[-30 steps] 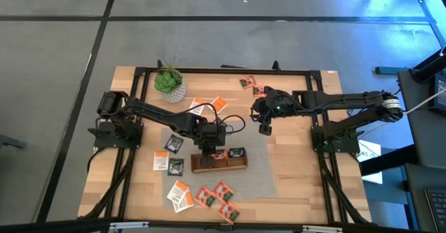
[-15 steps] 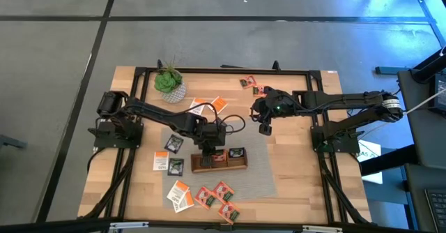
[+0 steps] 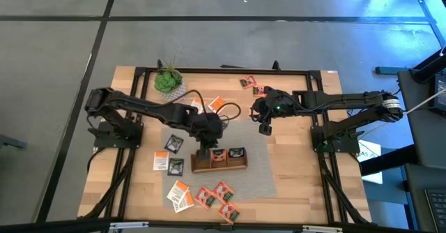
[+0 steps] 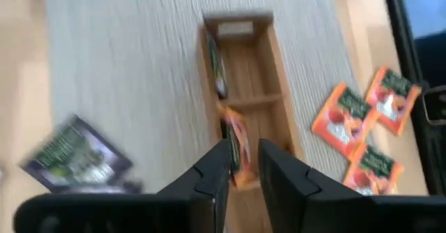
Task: Pick & Place Tea
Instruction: Put the purple tea bag into the right section of the wooden organizer
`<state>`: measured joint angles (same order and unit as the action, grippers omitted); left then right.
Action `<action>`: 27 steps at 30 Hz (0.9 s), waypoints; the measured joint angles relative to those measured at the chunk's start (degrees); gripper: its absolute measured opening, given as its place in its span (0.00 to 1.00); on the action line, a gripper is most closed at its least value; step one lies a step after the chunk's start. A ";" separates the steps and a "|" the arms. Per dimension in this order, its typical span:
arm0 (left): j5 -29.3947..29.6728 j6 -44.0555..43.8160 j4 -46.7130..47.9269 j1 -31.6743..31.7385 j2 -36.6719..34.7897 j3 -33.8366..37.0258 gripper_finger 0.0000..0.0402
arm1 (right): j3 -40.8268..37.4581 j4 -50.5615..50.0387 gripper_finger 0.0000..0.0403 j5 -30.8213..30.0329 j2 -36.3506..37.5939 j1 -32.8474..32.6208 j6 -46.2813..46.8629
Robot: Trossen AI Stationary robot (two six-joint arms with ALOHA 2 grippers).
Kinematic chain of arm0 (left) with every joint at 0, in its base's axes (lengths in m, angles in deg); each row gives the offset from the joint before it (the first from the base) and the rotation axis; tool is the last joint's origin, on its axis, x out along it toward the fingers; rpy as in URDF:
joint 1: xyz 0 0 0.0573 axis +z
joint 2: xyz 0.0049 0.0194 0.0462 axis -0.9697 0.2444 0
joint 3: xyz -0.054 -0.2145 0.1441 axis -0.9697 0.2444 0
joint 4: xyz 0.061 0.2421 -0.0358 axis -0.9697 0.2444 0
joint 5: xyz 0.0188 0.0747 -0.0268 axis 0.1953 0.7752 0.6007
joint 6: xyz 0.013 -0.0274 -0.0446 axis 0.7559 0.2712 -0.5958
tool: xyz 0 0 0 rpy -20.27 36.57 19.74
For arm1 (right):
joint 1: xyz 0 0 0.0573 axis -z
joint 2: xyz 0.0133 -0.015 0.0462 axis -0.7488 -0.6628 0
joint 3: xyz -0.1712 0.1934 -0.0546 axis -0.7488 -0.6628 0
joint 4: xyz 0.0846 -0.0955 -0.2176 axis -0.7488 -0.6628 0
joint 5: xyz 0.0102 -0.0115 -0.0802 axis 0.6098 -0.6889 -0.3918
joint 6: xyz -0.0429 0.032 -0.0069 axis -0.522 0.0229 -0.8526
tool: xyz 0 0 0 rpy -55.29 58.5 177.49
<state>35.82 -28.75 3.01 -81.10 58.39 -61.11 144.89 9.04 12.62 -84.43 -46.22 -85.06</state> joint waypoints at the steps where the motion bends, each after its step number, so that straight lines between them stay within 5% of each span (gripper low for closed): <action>1: 0.74 0.46 -0.18 0.08 -0.46 0.00 0.18 | 0.00 -0.02 0.34 0.00 0.00 0.01 0.04; 27: 8.00 -0.41 -1.59 -0.41 -3.37 2.01 0.18 | 0.02 -0.03 0.34 0.00 0.00 -0.01 0.05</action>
<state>43.81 -29.16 1.42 -81.51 55.02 -59.10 144.91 9.02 12.62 -84.43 -46.23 -85.01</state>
